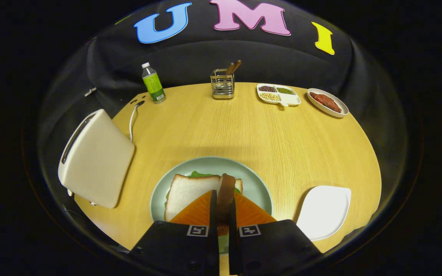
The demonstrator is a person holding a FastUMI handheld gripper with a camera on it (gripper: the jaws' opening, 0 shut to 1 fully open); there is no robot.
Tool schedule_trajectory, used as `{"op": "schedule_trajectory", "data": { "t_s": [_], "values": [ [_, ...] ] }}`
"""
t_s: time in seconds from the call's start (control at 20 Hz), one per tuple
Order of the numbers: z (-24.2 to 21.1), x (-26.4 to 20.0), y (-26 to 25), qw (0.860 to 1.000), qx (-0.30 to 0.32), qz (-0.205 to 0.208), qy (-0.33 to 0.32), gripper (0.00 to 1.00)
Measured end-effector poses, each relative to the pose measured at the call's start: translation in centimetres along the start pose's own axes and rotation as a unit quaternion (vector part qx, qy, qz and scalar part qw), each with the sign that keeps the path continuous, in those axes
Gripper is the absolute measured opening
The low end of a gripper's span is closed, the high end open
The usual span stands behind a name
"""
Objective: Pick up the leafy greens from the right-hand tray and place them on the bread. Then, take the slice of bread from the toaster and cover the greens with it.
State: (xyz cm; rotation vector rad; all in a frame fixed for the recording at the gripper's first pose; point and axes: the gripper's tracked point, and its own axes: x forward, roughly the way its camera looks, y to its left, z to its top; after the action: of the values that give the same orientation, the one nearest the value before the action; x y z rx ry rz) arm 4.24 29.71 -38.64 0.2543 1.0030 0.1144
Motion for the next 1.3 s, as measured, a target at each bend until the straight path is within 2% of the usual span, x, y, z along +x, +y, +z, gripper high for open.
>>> {"op": "schedule_trajectory", "data": {
  "t_s": [0.05, 0.25, 0.35, 0.5, 0.6, 0.75, 0.8, 0.95, 1.1, 1.3],
  "values": [
    [-0.3, 0.3, -0.3, 1.000, -0.003, -0.006, 0.004, 0.15],
    [-0.8, 1.0, -1.6, 0.999, -0.008, -0.036, 0.016, 0.30],
    [-1.2, 1.2, -2.6, 0.998, -0.022, -0.058, 0.022, 0.48],
    [-0.6, 0.8, -3.3, 0.995, -0.060, -0.080, 0.007, 0.62],
    [-0.2, 0.5, -3.6, 0.993, -0.075, -0.088, -0.005, 0.81],
    [0.7, -0.5, -4.0, 0.994, -0.068, -0.084, -0.024, 0.91],
    [1.1, -1.0, -4.0, 0.994, -0.063, -0.077, -0.034, 0.97],
    [3.0, -2.9, -3.8, 0.995, -0.037, -0.056, -0.068, 0.98],
    [5.2, -6.0, -2.9, 0.994, -0.004, -0.018, -0.103, 0.98],
    [8.8, -11.5, -2.8, 0.985, -0.011, 0.024, -0.170, 0.98]
  ]
}}
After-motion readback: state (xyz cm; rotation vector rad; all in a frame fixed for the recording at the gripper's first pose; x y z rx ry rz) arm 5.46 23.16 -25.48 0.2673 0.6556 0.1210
